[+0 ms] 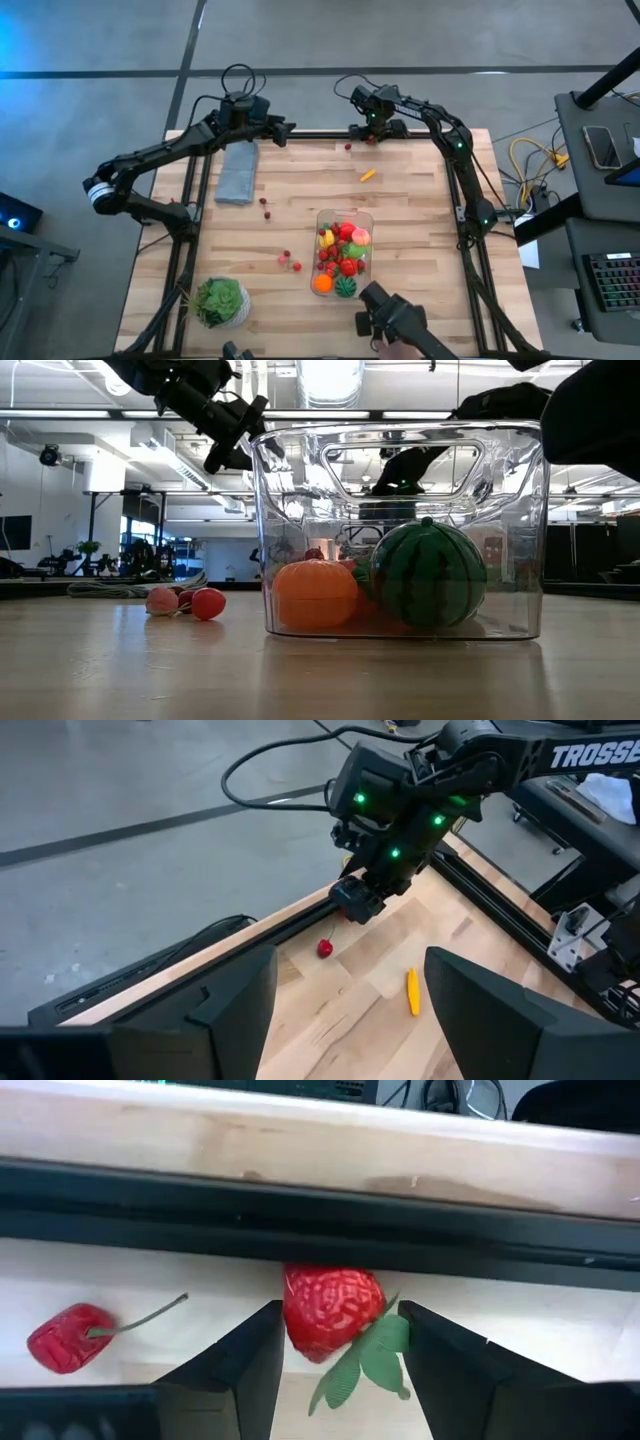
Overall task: Pick and placing Produce into tupperware
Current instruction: Put the strawberry into the transparent bin
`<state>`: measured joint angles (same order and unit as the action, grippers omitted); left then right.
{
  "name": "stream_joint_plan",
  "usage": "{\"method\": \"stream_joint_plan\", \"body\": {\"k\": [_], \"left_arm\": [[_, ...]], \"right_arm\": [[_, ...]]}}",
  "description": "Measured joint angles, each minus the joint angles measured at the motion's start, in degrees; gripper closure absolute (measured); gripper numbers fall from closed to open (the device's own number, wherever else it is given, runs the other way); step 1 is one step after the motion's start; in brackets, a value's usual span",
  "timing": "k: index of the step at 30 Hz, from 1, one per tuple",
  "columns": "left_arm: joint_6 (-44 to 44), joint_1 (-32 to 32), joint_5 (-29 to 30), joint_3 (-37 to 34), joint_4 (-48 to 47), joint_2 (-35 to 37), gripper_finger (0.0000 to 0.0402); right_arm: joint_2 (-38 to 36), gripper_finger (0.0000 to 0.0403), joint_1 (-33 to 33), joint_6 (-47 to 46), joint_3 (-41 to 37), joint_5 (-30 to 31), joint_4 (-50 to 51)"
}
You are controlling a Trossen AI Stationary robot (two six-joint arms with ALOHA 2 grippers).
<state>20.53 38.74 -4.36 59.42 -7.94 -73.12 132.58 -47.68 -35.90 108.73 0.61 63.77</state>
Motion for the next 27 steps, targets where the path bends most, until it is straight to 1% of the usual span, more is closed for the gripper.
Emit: {"method": "stream_joint_plan", "body": {"k": [3,11,14,17,21,23,25,27], "left_arm": [[0.0,0.0,0.0,0.0,0.0,0.0,0.0162],[-0.1,0.0,0.0,0.0,0.0,0.0,0.0162],[-0.5,0.0,0.0,0.0,0.0,0.0,0.0162],[-0.5,0.0,0.0,0.0,0.0,0.0,0.0162],[-0.7,0.0,-0.1,0.0,0.0,0.0,0.0162],[-2.7,0.0,-0.3,0.0,-0.1,0.0,0.0162],[-4.8,0.0,-0.8,-0.1,-0.5,0.0,0.0162],[-6.1,0.0,-2.9,-0.3,-0.6,0.0,0.0162]], "right_arm": [[0.0,0.0223,-0.2,0.4,0.0,0.1,-0.3],[-0.1,0.0265,-0.3,1.0,0.0,-0.8,-0.8],[-0.2,0.0265,-0.1,0.6,0.0,-1.0,-0.5],[-1.4,0.0252,0.8,0.0,0.0,-1.0,0.5],[-5.5,0.0242,3.3,0.0,0.0,-1.0,2.2],[-8.7,0.0243,5.2,0.6,0.0,-1.1,4.5],[-12.4,0.0247,7.8,2.9,0.0,-1.3,8.0],[-16.6,0.0253,10.9,6.0,-0.1,-1.7,11.8]]}}
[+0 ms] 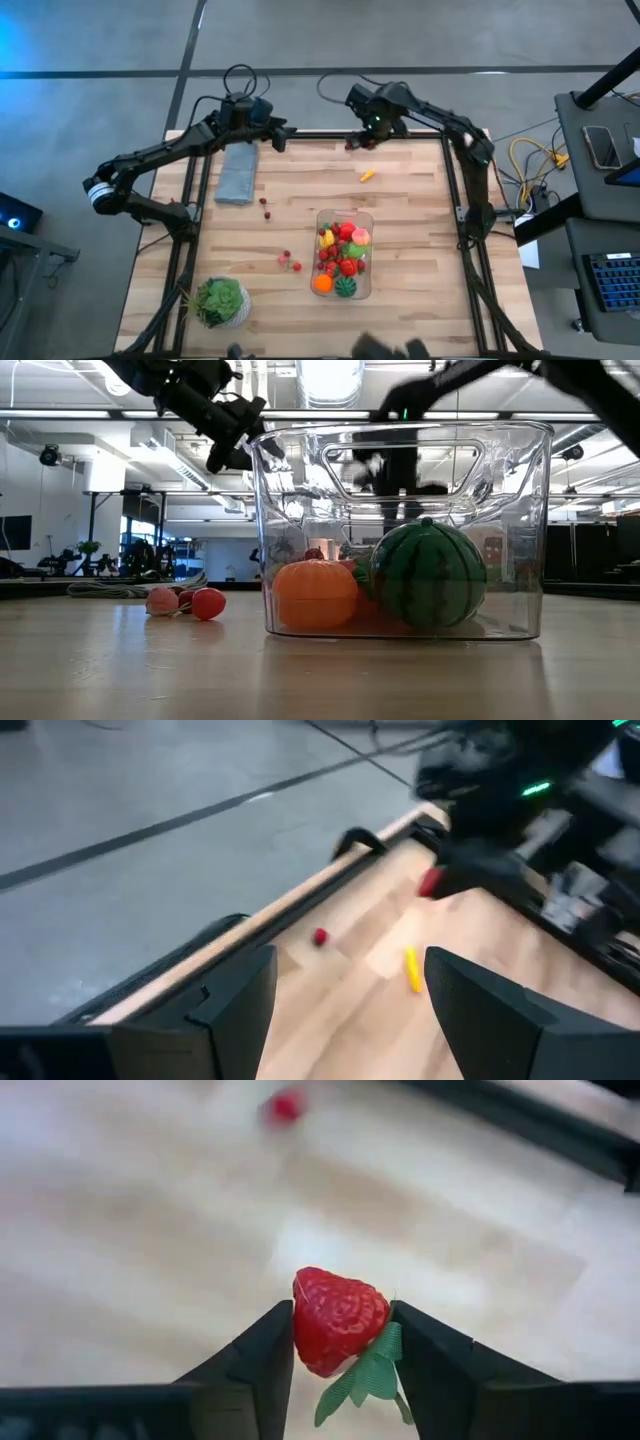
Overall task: Pick and placing Produce into tupperware
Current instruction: Put the strawberry into the transparent bin
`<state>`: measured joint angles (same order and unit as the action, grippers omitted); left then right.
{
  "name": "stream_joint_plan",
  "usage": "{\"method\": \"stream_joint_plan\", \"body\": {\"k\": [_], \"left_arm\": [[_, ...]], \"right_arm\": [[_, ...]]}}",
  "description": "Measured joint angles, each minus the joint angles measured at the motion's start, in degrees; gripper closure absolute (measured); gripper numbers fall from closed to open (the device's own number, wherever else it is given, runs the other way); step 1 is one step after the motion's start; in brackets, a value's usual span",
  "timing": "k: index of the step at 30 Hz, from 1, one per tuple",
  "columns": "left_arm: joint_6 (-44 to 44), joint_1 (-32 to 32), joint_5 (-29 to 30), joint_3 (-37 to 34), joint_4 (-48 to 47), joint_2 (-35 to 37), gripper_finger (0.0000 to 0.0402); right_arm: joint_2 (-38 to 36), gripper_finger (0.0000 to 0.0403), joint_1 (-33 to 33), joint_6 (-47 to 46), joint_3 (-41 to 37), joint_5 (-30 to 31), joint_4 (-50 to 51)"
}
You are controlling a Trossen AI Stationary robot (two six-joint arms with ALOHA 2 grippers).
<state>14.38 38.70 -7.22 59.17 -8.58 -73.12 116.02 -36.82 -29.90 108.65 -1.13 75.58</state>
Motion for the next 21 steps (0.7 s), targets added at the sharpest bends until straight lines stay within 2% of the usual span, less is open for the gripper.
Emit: {"method": "stream_joint_plan", "body": {"k": [4,7,9,15,21], "left_arm": [[-0.1,-0.1,-4.1,-0.6,-0.8,0.0,0.0162],[1.1,-0.1,-4.3,-0.7,-3.8,0.0,0.0162],[4.9,-0.1,-4.2,-0.8,-6.8,0.1,0.0162],[7.8,-2.8,-4.5,-1.6,-13.4,3.0,0.0162],[10.8,-10.5,-3.5,-3.7,-18.7,8.4,0.0162]], "right_arm": [[-8.6,0.0260,7.6,3.9,-1.1,-0.6,3.4],[-14.6,0.0258,13.5,4.4,-3.4,-0.3,3.4],[-17.8,0.0253,17.5,3.4,-5.8,1.1,3.7],[-23.8,0.0238,29.2,-9.3,-14.7,5.4,3.4],[-25.6,0.0229,41.8,-16.7,-22.5,7.8,-3.0]]}}
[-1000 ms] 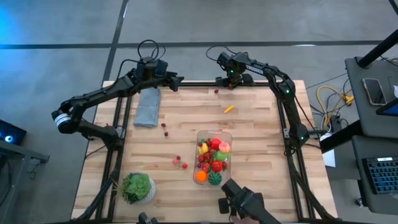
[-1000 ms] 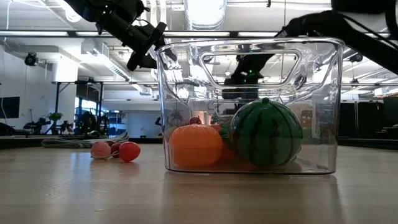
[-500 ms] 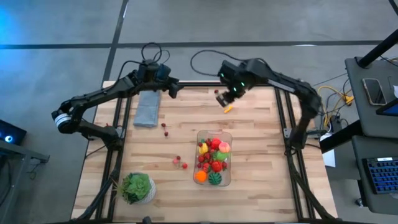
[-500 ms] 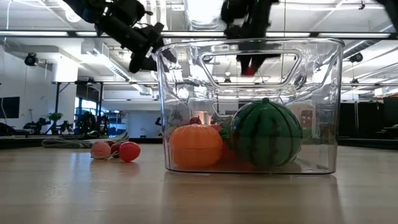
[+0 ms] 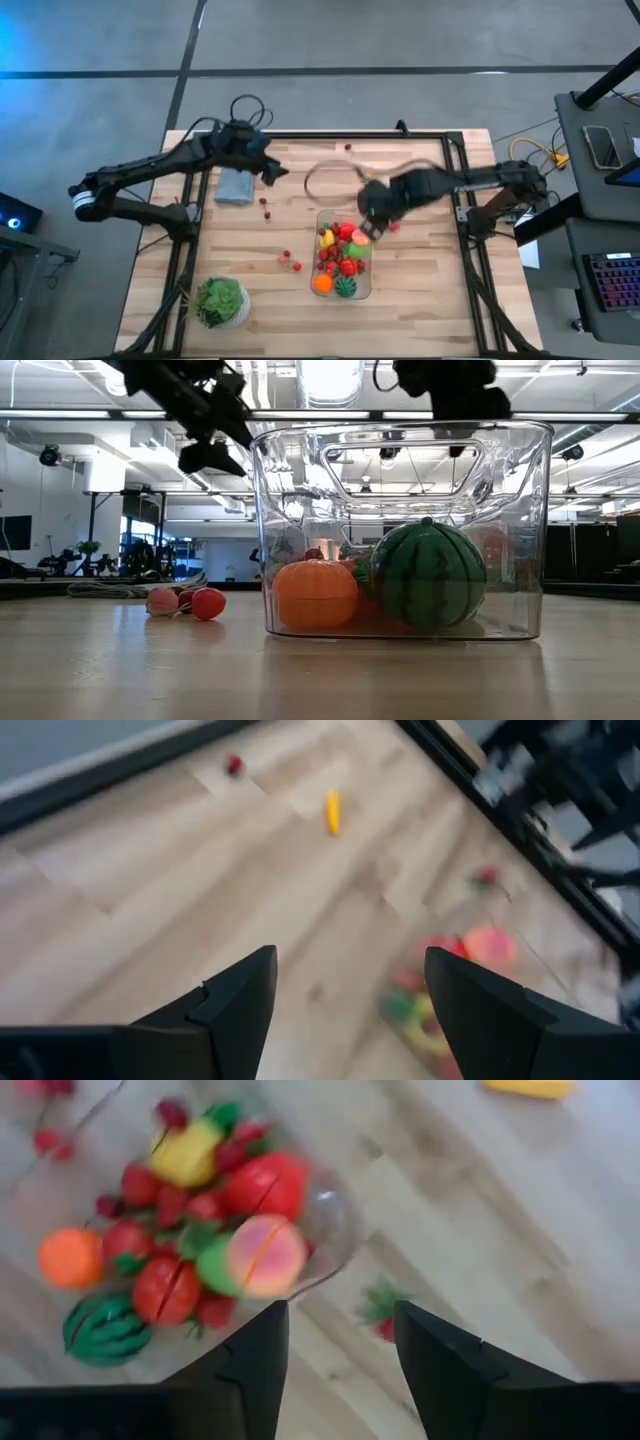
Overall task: Pick and placing Produce into tupperware
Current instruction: Put the strawberry into the transparent bin
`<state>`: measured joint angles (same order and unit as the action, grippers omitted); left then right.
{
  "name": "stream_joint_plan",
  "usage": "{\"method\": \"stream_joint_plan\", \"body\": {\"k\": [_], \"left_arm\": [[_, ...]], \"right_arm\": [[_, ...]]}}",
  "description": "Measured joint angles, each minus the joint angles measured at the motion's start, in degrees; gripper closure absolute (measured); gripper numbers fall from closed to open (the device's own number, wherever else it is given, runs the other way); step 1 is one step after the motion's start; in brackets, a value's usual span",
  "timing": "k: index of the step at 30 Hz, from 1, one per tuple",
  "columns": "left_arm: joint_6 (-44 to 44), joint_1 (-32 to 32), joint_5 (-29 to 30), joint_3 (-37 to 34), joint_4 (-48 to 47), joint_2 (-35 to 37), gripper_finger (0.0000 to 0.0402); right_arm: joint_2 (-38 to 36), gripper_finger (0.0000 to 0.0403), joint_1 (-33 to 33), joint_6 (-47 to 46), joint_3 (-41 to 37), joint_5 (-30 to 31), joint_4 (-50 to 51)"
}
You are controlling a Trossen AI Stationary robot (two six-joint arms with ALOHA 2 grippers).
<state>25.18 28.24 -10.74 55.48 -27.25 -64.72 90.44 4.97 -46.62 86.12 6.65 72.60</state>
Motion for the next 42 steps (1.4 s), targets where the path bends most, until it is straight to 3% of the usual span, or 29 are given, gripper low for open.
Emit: {"method": "stream_joint_plan", "body": {"k": [6,11,14,19,22,25,29,34,42], "left_arm": [[6.2,-6.7,4.8,-4.2,-3.6,7.0,0.0162],[12.1,-8.2,8.5,-6.9,-4.9,12.2,0.0162],[13.5,-8.5,8.6,-7.0,-4.6,13.8,0.0162],[13.4,-8.5,8.6,-7.1,-3.2,13.2,0.0162],[12.1,-8.5,8.4,-7.2,-1.9,11.2,0.0162],[11.7,-8.6,7.0,-7.2,-1.0,8.9,0.0162],[11.4,-8.6,6.1,-7.2,-0.1,5.8,0.0162],[10.0,-8.6,5.9,-7.0,0.2,2.4,0.0162],[5.4,-8.6,5.8,-6.9,3.3,-0.3,0.0162]], "right_arm": [[0.5,0.0212,10.3,-7.1,-2.6,6.7,-8.7],[-0.3,0.0199,14.1,-24.3,-2.3,11.6,4.4],[-1.1,0.0194,13.8,-32.7,-2.8,6.7,18.0],[-4.4,0.0191,12.5,-28.7,-7.9,1.4,15.6],[-5.1,0.0191,9.4,-25.0,-13.7,-5.8,17.5],[-6.5,0.0191,5.7,-27.1,-19.7,-11.7,17.4],[-7.8,0.0191,0.3,-32.8,-26.1,-14.7,15.8],[-8.9,0.0191,-3.0,-49.0,-31.6,-16.5,13.5],[-9.8,0.0193,2.2,-85.9,-37.0,-11.1,9.7]]}}
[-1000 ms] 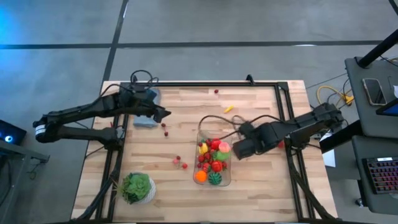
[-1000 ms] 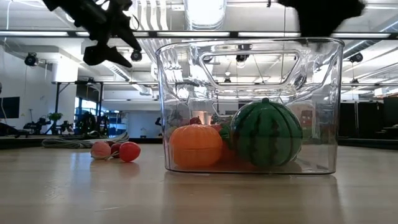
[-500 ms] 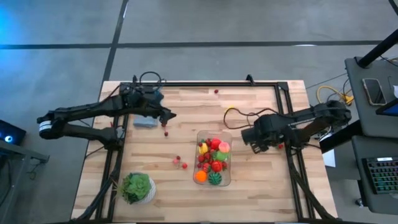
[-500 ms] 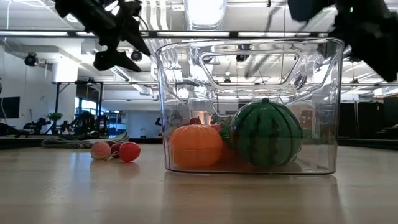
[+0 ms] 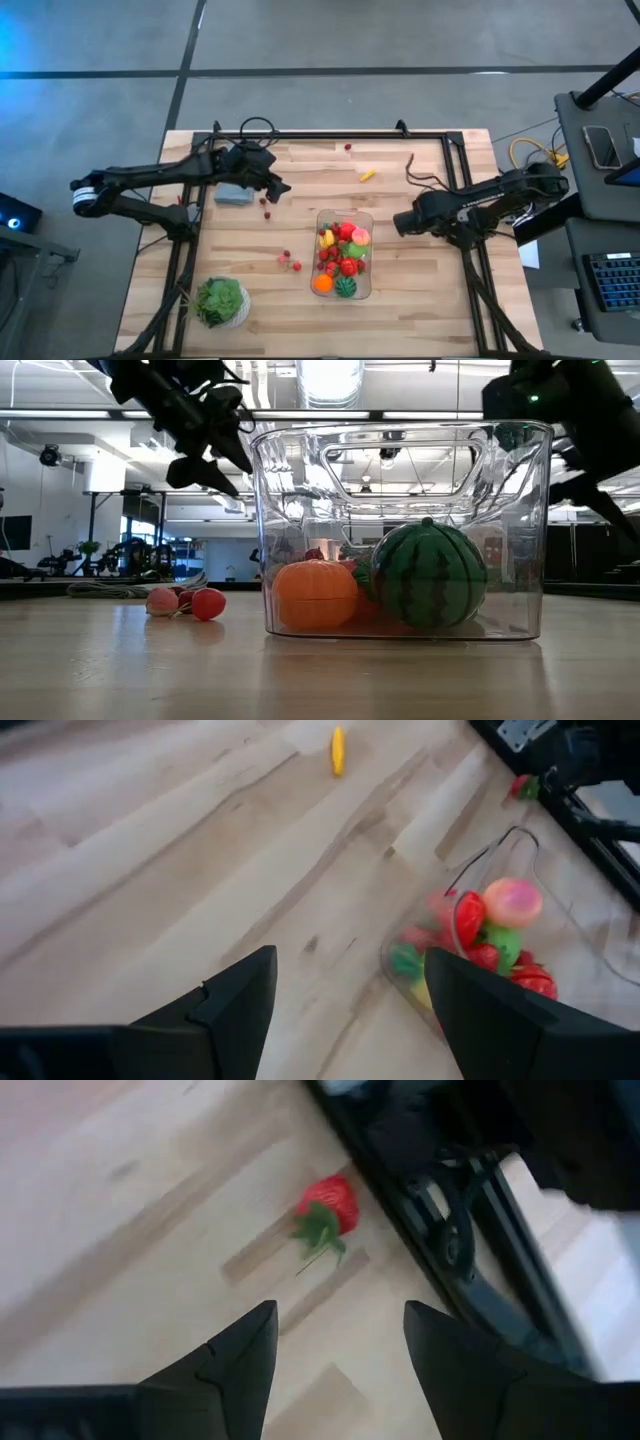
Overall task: Pick and placing Produce into tupperware
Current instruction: Put the strawberry into the transparent bin
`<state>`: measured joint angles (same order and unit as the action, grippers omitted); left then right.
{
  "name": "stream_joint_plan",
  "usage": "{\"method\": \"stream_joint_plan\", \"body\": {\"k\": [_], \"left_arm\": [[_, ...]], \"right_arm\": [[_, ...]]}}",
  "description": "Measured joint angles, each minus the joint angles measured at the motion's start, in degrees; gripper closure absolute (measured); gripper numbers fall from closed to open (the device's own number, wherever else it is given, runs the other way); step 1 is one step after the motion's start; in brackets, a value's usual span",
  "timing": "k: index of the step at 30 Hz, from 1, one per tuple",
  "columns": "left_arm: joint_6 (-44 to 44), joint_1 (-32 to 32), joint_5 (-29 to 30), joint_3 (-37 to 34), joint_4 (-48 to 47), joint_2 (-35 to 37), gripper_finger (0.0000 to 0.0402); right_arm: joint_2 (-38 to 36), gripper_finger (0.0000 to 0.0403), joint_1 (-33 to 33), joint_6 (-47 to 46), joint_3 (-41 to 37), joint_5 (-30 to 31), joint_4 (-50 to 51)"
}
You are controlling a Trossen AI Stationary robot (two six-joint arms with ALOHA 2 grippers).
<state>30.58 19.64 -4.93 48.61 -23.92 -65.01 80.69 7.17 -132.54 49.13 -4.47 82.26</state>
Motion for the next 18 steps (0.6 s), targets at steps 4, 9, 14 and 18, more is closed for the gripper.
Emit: {"method": "stream_joint_plan", "body": {"k": [4,9,14,18], "left_arm": [[-4.5,0.4,0.6,0.1,2.7,-1.3,0.0162],[-9.1,0.8,0.8,0.1,6.6,-2.7,0.0162],[-13.5,1.0,0.7,0.1,9.0,-3.2,0.0162],[-16.4,1.1,0.7,0.1,9.5,-3.1,0.0162]], "right_arm": [[0.9,0.0193,0.3,-5.1,-1.8,-0.7,-0.3],[3.0,0.0193,0.5,-3.6,-3.5,-1.9,-2.8],[7.2,0.0193,0.5,-6.1,-3.9,-3.5,-3.3],[11.2,0.0193,0.1,-6.7,-3.9,-3.5,-3.9]]}}
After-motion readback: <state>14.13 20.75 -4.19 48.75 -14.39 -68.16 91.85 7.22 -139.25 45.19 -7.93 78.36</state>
